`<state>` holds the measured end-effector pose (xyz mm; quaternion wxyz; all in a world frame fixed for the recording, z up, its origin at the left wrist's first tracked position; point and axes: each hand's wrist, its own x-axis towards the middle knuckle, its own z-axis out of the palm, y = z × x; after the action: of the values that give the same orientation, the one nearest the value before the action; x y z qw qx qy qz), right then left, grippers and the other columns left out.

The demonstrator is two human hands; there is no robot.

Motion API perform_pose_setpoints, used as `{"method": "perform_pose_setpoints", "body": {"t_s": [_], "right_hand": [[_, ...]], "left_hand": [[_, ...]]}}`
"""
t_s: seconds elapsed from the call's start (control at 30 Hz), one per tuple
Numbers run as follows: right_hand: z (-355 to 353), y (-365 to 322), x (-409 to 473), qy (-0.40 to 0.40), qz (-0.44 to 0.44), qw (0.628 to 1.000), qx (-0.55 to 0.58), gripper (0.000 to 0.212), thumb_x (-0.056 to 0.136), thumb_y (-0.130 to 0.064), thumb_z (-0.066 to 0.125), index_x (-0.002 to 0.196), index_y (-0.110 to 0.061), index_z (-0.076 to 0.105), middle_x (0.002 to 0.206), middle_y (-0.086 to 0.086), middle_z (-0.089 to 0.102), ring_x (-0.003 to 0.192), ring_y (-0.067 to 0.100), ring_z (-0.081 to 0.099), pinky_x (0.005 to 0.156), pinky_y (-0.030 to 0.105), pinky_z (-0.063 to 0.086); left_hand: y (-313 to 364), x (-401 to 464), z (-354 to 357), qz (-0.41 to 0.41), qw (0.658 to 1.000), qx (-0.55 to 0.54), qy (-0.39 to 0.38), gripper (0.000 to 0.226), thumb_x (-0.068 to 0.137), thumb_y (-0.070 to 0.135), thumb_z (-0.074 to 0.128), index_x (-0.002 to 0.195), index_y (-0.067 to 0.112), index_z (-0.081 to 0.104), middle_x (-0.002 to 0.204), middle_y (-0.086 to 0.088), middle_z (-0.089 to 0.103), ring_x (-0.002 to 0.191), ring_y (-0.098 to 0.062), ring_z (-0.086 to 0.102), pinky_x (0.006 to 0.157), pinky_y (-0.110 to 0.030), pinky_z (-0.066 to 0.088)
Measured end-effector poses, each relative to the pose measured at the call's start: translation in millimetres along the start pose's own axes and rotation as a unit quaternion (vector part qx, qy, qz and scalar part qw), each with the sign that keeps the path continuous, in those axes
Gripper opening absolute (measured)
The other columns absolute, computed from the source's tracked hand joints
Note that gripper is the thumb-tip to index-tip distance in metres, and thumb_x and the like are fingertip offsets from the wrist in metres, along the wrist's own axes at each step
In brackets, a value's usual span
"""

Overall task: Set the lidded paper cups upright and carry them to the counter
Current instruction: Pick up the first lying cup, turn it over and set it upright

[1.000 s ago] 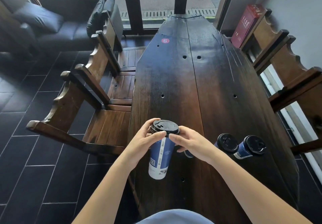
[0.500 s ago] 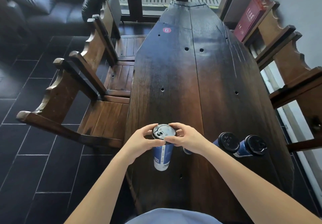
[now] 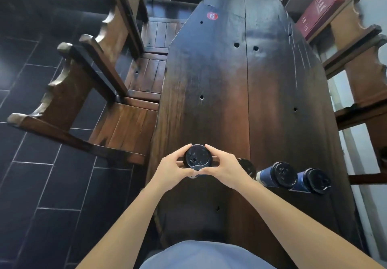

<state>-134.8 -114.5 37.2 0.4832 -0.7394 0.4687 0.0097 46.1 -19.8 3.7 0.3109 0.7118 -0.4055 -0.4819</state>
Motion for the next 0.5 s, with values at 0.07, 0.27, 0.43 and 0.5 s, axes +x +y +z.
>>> {"method": "perform_pose_setpoints", "body": {"t_s": [0.07,0.27,0.43,0.5], "right_hand": [[4.9,3.6,0.4,0.002,0.006,1.0,0.009,0.077,0.083,-0.027,0.084,0.15,-0.023,0.046,0.141,-0.009,0.06,0.121,0.002,0.055,0.09,-0.001,0.037],[21.7,14.3,1.0,0.009,0.03,0.999,0.022,0.073,0.084,-0.021,0.083,0.147,-0.025,0.046,0.141,-0.009,0.059,0.118,-0.002,0.051,0.084,-0.006,0.034],[33.0,21.7,0.6,0.0,0.047,0.999,0.019,0.071,0.091,-0.018,0.076,0.153,-0.025,0.042,0.151,-0.006,0.053,0.138,0.014,0.051,0.108,0.02,0.042],[34.4,23.0,1.4,-0.008,0.05,0.999,0.018,0.072,0.093,-0.018,0.074,0.155,-0.025,0.037,0.154,-0.006,0.049,0.142,0.017,0.048,0.113,0.029,0.041]], "left_hand": [[-6.0,3.2,1.6,0.0,1.0,-0.003,-0.002,0.08,0.079,0.021,0.092,0.149,0.031,0.053,0.14,0.015,0.062,0.124,-0.007,0.059,0.094,-0.007,0.047],[-18.9,6.4,11.4,-0.004,1.0,0.018,-0.005,0.077,0.083,0.013,0.087,0.15,0.028,0.051,0.145,0.01,0.06,0.125,-0.006,0.056,0.094,-0.005,0.043],[-35.9,-2.3,22.2,-0.02,1.0,0.024,0.004,0.077,0.085,0.015,0.085,0.151,0.032,0.048,0.148,0.01,0.058,0.132,-0.012,0.058,0.105,-0.018,0.046],[-37.9,-4.5,25.4,-0.023,0.999,0.024,0.011,0.078,0.087,0.017,0.084,0.153,0.033,0.046,0.151,0.011,0.056,0.133,-0.011,0.056,0.102,-0.013,0.042]]}}
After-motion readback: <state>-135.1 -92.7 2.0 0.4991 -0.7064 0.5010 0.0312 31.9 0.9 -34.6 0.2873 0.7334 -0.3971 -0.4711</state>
